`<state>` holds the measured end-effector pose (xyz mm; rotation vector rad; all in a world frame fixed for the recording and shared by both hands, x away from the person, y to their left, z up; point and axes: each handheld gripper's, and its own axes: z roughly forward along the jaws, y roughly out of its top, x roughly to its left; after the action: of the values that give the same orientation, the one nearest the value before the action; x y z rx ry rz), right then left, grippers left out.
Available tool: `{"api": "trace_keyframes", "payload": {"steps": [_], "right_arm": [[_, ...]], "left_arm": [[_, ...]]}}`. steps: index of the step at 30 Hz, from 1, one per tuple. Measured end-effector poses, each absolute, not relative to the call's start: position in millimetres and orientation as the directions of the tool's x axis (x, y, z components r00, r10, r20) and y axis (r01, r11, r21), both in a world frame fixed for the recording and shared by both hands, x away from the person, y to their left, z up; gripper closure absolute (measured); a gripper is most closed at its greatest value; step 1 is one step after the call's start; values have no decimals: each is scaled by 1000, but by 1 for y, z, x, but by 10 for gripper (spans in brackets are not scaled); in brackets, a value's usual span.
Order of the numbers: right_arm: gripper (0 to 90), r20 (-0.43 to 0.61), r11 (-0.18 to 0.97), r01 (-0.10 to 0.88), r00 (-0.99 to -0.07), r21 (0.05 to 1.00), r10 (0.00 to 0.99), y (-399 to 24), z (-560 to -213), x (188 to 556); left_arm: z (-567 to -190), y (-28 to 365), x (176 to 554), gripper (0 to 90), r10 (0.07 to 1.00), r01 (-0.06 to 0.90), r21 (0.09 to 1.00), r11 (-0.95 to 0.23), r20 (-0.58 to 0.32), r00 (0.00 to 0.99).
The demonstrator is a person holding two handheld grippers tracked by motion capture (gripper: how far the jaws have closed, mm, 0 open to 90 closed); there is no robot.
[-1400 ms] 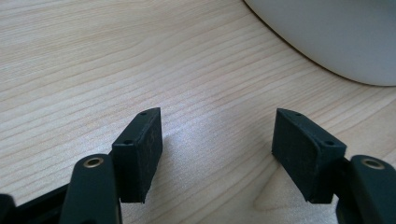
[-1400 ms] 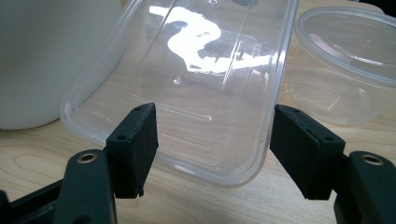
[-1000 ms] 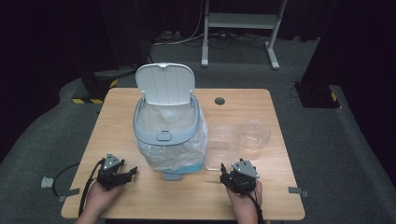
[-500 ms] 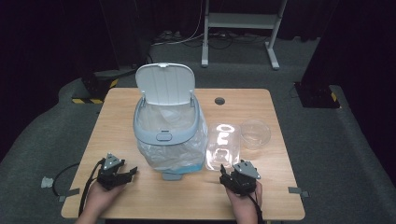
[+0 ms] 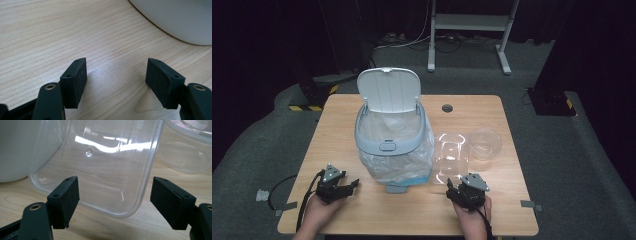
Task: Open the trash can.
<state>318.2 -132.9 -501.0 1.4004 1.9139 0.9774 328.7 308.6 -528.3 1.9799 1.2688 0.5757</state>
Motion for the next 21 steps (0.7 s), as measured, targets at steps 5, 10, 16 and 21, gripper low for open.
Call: {"api": "trace_keyframes", "payload": {"steps": [5, 10, 16, 21], "right_arm": [[233, -26, 193, 546, -297, 815, 954, -130, -503, 318], [232, -21, 188, 550, -295, 814, 955, -130, -503, 318], [232, -24, 195, 564, -297, 802, 955, -130, -508, 320], [231, -12, 188, 581, -294, 792, 956, -130, -511, 322]], "left_arm": [[-528, 309, 329, 336, 907, 593, 758, -272, -4, 421], [-528, 309, 329, 336, 907, 593, 758, -273, -4, 422], [-528, 308, 328, 336, 907, 593, 758, -273, -4, 422], [-528, 308, 328, 336, 907, 593, 758, -272, -4, 421]]}}
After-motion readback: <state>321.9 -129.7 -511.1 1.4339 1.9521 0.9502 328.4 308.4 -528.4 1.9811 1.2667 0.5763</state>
